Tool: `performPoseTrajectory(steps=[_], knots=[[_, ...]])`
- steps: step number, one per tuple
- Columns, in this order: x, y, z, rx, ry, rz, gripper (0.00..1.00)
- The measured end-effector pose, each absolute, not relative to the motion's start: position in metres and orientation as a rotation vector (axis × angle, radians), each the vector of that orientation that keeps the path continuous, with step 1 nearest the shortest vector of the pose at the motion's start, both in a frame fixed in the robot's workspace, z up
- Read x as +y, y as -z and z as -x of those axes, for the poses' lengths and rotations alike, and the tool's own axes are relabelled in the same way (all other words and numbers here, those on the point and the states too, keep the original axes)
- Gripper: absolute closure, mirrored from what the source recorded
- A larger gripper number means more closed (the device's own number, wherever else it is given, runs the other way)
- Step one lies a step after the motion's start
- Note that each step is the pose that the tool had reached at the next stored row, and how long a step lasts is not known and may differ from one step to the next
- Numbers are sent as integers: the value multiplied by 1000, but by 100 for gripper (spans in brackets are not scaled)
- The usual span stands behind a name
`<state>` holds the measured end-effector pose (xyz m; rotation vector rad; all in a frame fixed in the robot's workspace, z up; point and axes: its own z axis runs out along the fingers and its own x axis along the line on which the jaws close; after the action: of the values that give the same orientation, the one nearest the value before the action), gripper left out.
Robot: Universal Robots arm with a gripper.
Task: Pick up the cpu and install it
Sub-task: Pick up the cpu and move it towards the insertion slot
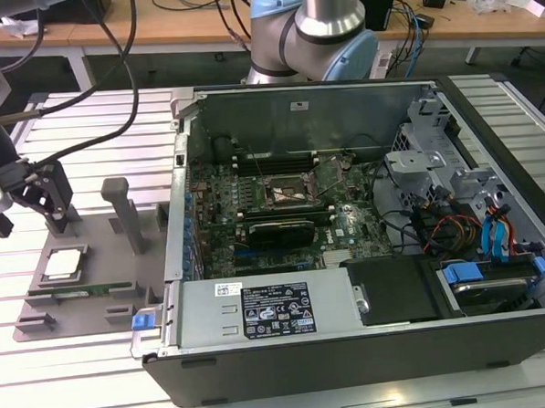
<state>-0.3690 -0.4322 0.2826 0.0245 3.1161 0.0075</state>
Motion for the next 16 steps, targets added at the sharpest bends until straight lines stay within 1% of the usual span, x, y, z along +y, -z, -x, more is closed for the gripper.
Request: performPoseTrajectory(steps=[16], knots=[[-432,-268,369,3116,-7,-24,28]])
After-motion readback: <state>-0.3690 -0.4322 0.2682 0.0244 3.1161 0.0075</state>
